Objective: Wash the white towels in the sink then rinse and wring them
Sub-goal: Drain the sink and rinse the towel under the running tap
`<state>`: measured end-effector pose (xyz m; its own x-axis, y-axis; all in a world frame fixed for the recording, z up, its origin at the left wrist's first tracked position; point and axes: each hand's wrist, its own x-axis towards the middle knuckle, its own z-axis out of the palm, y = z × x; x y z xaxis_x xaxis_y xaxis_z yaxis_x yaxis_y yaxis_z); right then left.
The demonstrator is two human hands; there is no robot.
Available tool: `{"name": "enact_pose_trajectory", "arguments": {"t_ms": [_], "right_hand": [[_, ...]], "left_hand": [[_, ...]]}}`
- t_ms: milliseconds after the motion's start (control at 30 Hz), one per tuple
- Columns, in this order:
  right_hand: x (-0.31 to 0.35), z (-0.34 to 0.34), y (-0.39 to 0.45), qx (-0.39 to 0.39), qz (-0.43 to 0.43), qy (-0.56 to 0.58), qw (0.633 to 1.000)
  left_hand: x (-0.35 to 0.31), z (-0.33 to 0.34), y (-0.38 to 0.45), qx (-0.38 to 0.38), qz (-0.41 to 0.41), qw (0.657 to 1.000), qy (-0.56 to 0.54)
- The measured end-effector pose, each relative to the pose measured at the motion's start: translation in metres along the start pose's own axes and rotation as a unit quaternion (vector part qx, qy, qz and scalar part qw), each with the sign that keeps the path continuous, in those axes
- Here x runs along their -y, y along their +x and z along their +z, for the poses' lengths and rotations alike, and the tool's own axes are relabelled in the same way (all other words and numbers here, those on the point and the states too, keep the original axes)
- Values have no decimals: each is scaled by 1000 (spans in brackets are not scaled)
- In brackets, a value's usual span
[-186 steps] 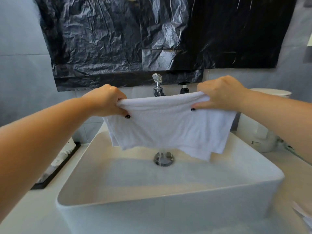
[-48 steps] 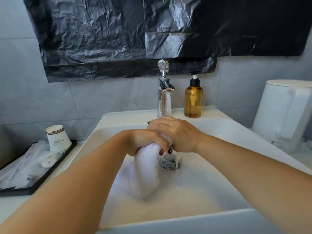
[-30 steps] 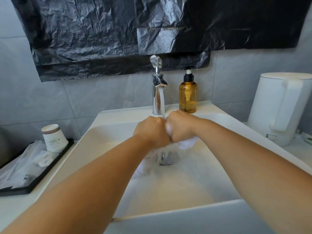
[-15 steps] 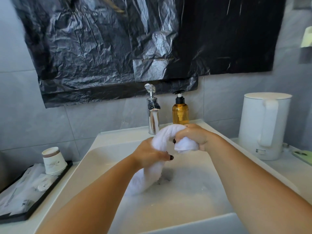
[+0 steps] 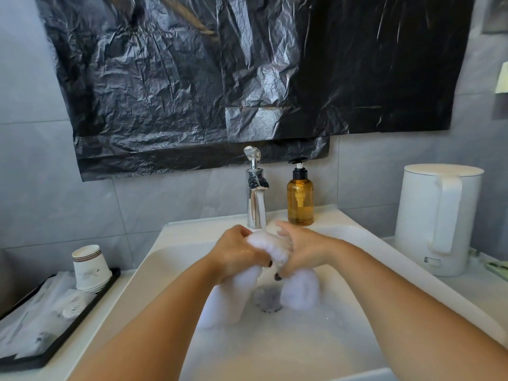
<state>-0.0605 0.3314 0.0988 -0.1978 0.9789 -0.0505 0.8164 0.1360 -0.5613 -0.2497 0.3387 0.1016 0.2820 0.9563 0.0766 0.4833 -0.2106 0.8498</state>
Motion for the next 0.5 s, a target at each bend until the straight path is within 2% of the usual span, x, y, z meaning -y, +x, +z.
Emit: {"name": "enact_pose_trajectory", "arguments": {"t_ms": [67, 133, 200, 267, 367, 433, 500], "right_hand": [[9, 15, 5, -52, -127, 20, 990], [15, 19, 5, -134, -188, 49, 972], [20, 14, 4, -204, -194, 66, 957], [20, 4, 2, -252, -175, 65, 950], [10, -6, 1, -296, -146, 61, 942], [3, -4, 0, -296, -124, 69, 944], [5, 2, 0, -276, -135, 57, 950]], "left_hand": [[-4, 0, -2, 8, 21, 1000, 4], [-8, -6, -3, 1, 27, 999, -26], [-9, -10, -5, 12, 32, 997, -71], [-6, -10, -7, 55, 40, 994, -83], [0, 4, -11, 132, 46, 990, -12], [-1, 14, -8, 85, 48, 995, 32], [-4, 19, -3, 17, 49, 999, 16]]}}
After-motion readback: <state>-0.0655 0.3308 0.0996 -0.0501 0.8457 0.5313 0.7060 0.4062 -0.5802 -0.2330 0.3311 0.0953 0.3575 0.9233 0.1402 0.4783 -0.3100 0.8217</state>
